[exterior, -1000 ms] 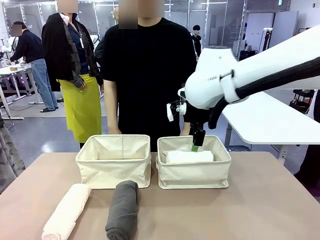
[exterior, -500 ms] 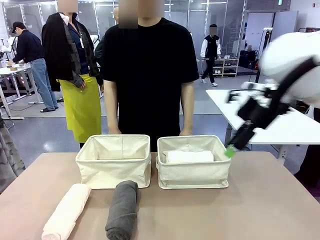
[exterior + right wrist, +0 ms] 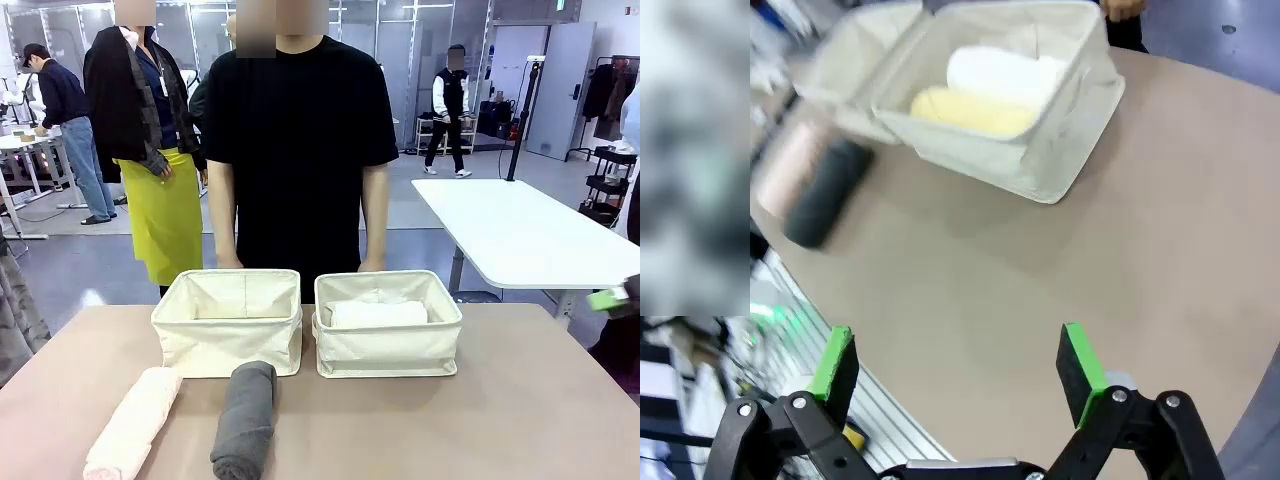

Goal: Divide the towels into two baskets.
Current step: Pick up one hotel-folded towel from the bottom of the table and place it in the Fabric basket indicated by the person.

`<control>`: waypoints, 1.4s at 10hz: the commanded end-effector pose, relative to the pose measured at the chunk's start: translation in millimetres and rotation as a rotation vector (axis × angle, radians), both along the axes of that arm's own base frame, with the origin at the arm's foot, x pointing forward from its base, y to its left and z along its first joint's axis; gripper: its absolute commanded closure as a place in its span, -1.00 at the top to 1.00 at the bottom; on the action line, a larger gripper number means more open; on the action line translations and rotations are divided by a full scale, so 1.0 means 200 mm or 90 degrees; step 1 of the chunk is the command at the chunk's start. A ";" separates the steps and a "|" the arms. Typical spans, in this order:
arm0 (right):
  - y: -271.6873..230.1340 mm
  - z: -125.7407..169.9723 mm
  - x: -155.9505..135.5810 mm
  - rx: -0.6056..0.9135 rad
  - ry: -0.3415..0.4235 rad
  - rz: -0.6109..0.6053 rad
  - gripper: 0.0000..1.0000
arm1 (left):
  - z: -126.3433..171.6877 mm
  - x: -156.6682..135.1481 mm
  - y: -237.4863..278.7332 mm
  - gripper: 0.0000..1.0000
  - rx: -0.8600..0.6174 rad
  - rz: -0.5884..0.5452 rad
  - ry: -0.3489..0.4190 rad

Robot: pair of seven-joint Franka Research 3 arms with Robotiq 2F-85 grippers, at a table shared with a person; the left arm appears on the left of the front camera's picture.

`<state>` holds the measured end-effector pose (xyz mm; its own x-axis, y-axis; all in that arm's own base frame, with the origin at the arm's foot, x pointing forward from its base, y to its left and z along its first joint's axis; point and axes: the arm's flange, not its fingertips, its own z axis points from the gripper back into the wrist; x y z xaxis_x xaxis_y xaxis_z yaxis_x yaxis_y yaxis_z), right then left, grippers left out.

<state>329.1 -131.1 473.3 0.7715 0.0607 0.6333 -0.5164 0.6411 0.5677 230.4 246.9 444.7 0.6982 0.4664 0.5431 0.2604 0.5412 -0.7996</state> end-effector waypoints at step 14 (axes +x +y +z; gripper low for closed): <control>-0.46 -0.18 -0.23 0.267 0.110 0.053 1.00 | 0.01 -0.01 0.01 1.00 -0.008 -0.001 -0.012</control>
